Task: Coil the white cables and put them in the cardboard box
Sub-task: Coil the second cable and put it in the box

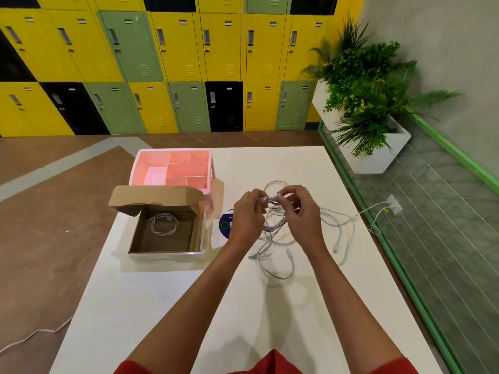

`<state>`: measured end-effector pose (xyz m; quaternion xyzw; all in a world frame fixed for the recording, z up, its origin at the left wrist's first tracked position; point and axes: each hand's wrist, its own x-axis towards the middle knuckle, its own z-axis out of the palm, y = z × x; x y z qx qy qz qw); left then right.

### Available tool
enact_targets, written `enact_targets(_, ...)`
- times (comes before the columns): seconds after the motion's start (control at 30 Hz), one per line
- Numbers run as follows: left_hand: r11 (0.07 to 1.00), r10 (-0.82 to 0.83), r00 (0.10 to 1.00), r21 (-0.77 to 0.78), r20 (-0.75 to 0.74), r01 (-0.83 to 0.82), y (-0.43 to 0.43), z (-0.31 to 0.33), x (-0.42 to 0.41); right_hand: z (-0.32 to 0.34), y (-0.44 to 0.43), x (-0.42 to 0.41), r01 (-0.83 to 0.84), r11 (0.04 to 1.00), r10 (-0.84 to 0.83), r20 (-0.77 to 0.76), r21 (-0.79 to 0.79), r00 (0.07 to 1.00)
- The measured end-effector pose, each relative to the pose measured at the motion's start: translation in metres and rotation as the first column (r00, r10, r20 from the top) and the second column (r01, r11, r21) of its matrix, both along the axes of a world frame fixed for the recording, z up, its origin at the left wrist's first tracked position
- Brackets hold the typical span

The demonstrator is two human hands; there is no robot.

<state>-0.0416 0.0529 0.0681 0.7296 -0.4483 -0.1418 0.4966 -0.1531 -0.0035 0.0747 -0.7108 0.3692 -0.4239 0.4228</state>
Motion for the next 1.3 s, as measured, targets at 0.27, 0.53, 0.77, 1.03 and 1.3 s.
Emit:
enact_targets(0.27, 0.997, -0.071, 0.996, 0.017, 0.056, 0.071, 0.003, -0.009, 0.012, -0.001, -0.009, -0.008, -0.154, 0.915, 0.181, -0.038, 0.373, 0.983)
enact_targets(0.53, 0.997, -0.083, 0.922, -0.041, -0.377, 0.072, 0.011, -0.009, 0.019, -0.011, -0.005, -0.006, -0.135, 0.922, 0.133, 0.032, 0.364, 0.991)
enact_targets(0.77, 0.976, -0.127, 0.732, 0.049, -0.67, 0.214, 0.025, -0.024, 0.024, -0.024, -0.001, -0.002, -0.064, 0.91, 0.027, 0.094, 0.41, 0.995)
enact_targets(1.03, 0.983, -0.047, 0.752, 0.101, -0.658, 0.151, 0.039, -0.04, 0.049, -0.043, -0.002, 0.009, -0.085, 0.845, 0.149, -0.08, 0.528, 0.986)
enact_targets(1.3, 0.953, 0.029, 0.784, 0.255, -0.619, 0.166, 0.084, -0.059, 0.092, -0.076, 0.036, 0.057, -0.034, 0.778, 0.167, -0.154, 0.627, 0.974)
